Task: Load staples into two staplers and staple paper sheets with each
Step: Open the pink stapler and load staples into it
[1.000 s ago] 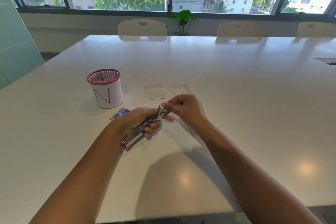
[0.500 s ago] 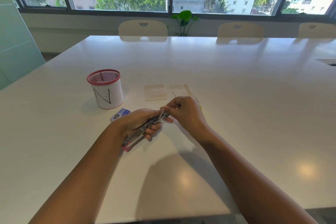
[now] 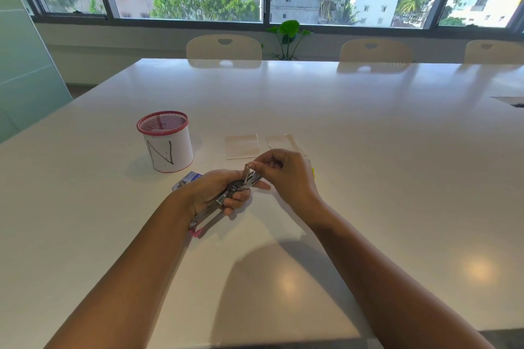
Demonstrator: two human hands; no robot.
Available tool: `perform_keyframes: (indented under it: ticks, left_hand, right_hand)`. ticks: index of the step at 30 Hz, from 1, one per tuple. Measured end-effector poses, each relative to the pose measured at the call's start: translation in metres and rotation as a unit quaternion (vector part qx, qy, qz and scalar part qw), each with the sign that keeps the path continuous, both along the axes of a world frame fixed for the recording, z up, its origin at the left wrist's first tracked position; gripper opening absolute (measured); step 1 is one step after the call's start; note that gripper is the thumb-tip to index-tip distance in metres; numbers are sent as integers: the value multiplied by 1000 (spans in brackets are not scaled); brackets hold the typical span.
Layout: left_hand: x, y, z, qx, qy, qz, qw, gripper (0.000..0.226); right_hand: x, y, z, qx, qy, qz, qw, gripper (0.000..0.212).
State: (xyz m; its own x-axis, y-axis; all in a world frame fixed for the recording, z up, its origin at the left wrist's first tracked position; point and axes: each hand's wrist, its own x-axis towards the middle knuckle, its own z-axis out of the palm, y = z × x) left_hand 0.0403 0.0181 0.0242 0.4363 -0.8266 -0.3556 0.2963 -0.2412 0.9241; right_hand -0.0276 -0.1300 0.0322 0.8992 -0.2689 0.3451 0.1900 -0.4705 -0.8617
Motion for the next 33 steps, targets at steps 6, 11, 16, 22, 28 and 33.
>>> perform_keyframes:
  ticks: [6, 11, 16, 22, 28, 33]
  left_hand:
    - [2, 1, 1, -9, -4, 6, 1000, 39]
    - [-3, -1, 3, 16, -20, 11, 1000, 70]
    - [-5, -1, 5, 17, -34, -3, 999, 76]
    - [3, 2, 1, 22, 9, 14, 1000, 48]
    - [-1, 1, 2, 57, -30, -46, 997, 71]
    - [-1, 4, 1, 55, -33, -47, 997, 66]
  right_hand:
    - [3, -9, 3, 0, 41, 33, 999, 23]
    - [4, -15, 1, -53, 101, 46, 992, 19]
    - [3, -14, 3, -165, 52, 41, 984, 14]
    - [4, -23, 7, -181, 8, 47, 982, 11]
    - [4, -21, 5, -255, 11, 111, 961, 14]
    - [5, -23, 3, -261, 4, 132, 956, 13]
